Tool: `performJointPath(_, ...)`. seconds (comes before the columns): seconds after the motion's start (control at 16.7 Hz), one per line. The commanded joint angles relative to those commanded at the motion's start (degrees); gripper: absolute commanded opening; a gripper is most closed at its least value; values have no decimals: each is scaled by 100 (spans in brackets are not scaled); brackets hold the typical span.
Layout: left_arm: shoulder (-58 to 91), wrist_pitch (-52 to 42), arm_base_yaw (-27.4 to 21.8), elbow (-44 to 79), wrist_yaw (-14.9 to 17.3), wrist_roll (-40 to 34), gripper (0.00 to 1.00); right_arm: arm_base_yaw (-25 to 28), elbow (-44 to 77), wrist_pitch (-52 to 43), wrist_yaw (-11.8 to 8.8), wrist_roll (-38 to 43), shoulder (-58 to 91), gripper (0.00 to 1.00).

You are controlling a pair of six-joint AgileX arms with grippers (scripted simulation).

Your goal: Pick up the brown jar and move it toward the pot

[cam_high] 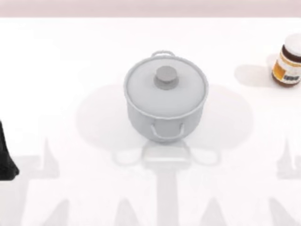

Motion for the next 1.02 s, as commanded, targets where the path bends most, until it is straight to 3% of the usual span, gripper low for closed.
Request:
performJointPath(0.42, 0, 0, 0, 0, 0, 0, 100, -12, 832, -569, -58, -129, 816, 100)
performJointPath(1.02, 0, 0, 0, 0, 0, 0, 100, -322, 5571, -3663, -122, -1178, 5569, 100)
